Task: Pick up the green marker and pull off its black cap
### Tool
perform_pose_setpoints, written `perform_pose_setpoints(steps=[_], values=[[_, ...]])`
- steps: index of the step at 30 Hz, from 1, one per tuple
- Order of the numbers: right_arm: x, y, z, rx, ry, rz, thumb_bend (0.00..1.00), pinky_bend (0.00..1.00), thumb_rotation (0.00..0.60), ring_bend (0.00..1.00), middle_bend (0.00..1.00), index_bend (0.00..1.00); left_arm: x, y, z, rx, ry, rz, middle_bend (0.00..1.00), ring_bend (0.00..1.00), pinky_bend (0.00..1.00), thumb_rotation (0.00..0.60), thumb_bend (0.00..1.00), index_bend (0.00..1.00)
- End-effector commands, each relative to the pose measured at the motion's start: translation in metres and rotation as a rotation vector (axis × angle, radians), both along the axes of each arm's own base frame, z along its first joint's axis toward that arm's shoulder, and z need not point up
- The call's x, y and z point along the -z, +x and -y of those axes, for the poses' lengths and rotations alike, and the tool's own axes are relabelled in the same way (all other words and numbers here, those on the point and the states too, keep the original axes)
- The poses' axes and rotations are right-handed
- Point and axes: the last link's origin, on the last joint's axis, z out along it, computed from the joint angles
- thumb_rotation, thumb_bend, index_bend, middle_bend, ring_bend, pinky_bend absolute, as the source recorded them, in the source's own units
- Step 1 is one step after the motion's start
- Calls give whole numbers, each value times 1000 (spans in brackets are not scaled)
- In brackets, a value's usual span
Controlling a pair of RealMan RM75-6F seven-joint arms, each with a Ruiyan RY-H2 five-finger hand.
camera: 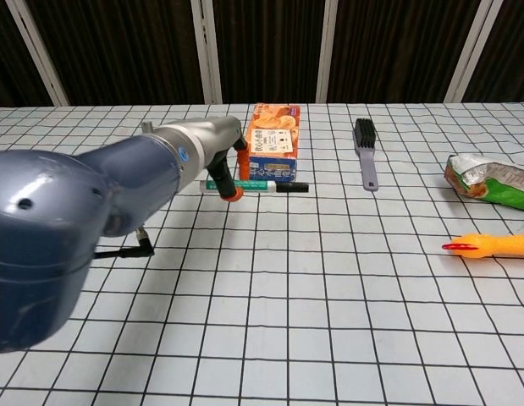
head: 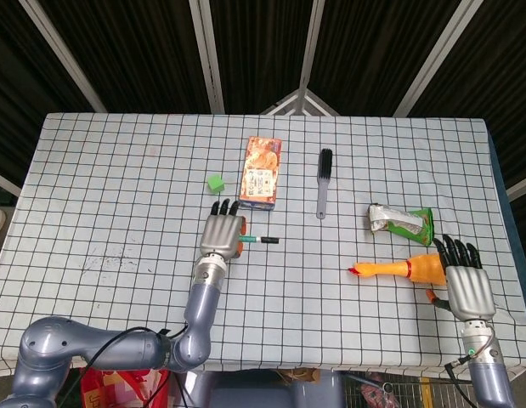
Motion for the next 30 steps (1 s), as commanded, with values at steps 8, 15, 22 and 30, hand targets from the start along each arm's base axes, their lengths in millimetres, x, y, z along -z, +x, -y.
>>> perform_pose_setpoints(steps=[8, 15, 22, 30], values=[[27, 61, 34, -86, 47, 105, 240, 36, 600, 13, 17, 192, -58, -12, 0, 40, 79, 57, 83, 0, 0, 600, 537, 582], [36, 131, 55, -142, 94, 264, 240, 36, 600, 13, 17, 252, -56, 3, 2, 68, 60, 69, 83, 0, 0, 600, 537, 583], [37, 168, 71, -151, 83, 309, 240, 36, 600, 13, 17, 305, -50, 14, 4, 82, 48, 96, 83, 0, 0, 600, 537, 583], [41, 190, 81, -131, 93, 326, 240, 36, 600, 13, 16, 333, -45, 20, 5, 74, 29, 120, 84, 0, 0, 600, 537, 583]])
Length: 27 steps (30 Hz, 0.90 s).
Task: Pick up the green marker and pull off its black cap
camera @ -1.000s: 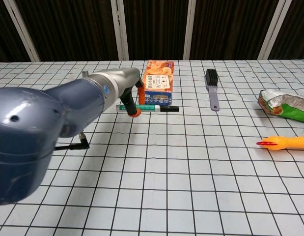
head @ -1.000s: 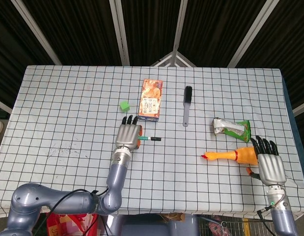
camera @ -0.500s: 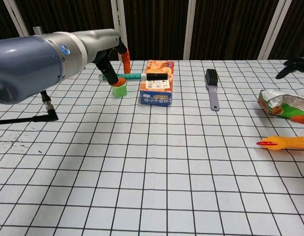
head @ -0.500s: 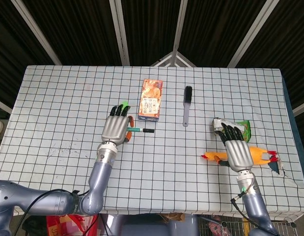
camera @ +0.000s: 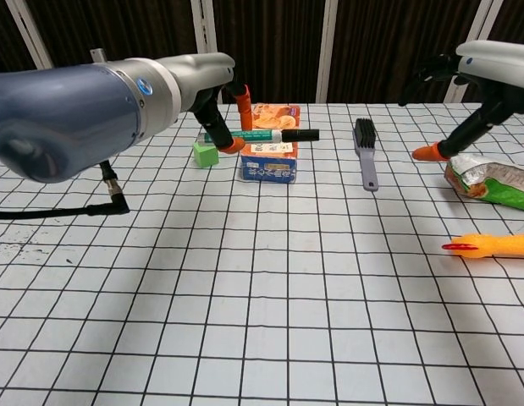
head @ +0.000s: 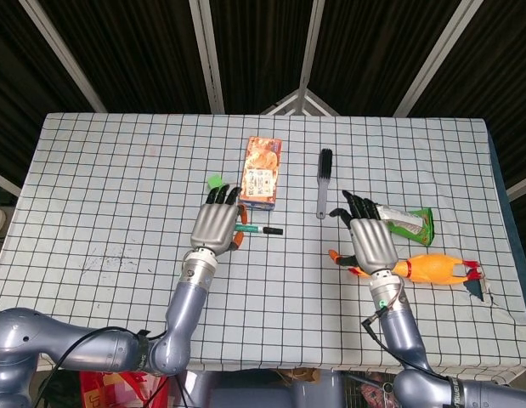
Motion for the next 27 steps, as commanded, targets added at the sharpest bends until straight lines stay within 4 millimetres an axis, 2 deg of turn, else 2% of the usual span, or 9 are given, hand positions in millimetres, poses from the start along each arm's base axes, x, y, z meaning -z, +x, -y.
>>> perform_pose_setpoints(steps=[1, 11, 27], values=[[2, 8, 1, -2, 6, 3, 240, 36, 600, 13, 16, 337, 0, 1, -1, 1, 4, -1, 84, 0, 0, 600, 537, 583], [9, 23, -1, -15, 28, -18, 239, 36, 600, 14, 17, 416, 2, 4, -1, -1, 1, 11, 85, 0, 0, 600, 536, 583], [25, 63, 0, -51, 28, 25, 240, 36, 600, 20, 17, 417, 22, 22, 1, 13, -24, 13, 86, 0, 0, 600, 536, 586]])
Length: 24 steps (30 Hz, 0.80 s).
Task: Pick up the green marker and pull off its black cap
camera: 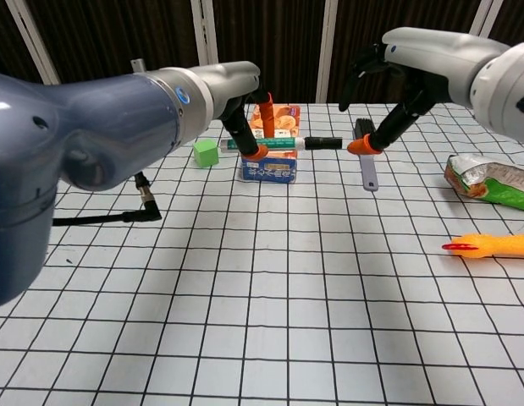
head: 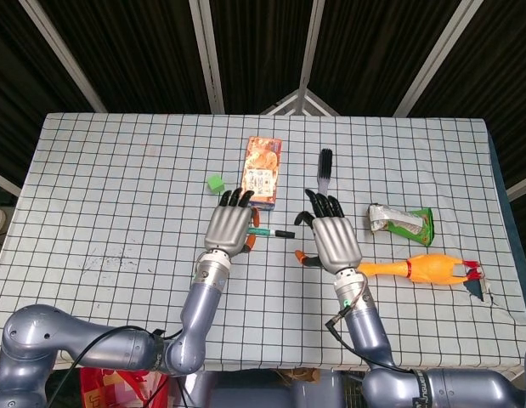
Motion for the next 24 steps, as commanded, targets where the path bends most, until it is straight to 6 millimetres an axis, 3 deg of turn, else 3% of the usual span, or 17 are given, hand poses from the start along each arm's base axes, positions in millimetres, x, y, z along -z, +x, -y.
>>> perform_pose_setpoints(steps=[1, 11, 24], values=[[2, 6, 2, 10, -4, 17, 239, 36, 600, 20, 17, 417, 3, 4, 1, 6, -6, 7, 86, 0, 0, 600, 536, 587], [10, 16, 6, 34, 3, 41, 240, 36, 600, 24, 17, 432, 7, 13, 4, 16, -9, 19, 88, 0, 0, 600, 536, 589], [19, 5, 11, 77, 17, 30, 240, 36, 600, 29, 19, 486, 4, 14, 7, 14, -12, 23, 88, 0, 0, 600, 536, 589]])
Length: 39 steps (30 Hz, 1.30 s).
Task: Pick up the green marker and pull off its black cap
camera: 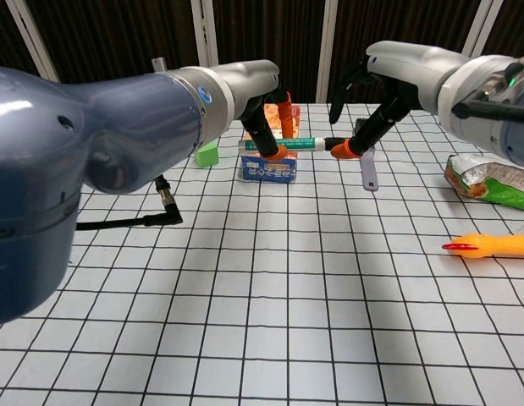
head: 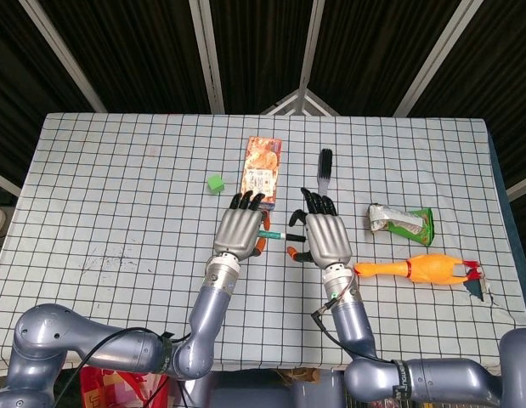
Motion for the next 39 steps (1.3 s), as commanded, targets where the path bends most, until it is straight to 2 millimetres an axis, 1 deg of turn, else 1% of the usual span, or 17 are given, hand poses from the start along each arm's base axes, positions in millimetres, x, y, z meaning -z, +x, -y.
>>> perform_pose_setpoints(steps=[1, 5, 18, 28, 39], values=[[2, -3, 1, 5, 2, 0, 240, 36, 600, 30, 20, 490, -1, 0, 0, -3, 0, 3, 88, 0, 0, 600, 536, 589], [3, -5, 2, 6, 0, 0, 240, 36, 600, 35, 27, 512, -1, -1, 0, -4, -1, 7, 88, 0, 0, 600, 535, 589], [4, -9, 5, 18, -10, 6, 242, 36, 600, 48, 34, 544, 0, -1, 0, -1, -8, 14, 88, 0, 0, 600, 536, 590], [7, -13, 8, 35, -6, 10, 241, 36, 600, 56, 42, 564, -3, -3, 0, -5, -5, 27, 91, 0, 0, 600, 536, 591], [6, -13, 9, 34, -15, 11, 268, 36, 600, 67, 58, 619, -4, -8, -2, -13, -4, 20, 91, 0, 0, 600, 536, 591]])
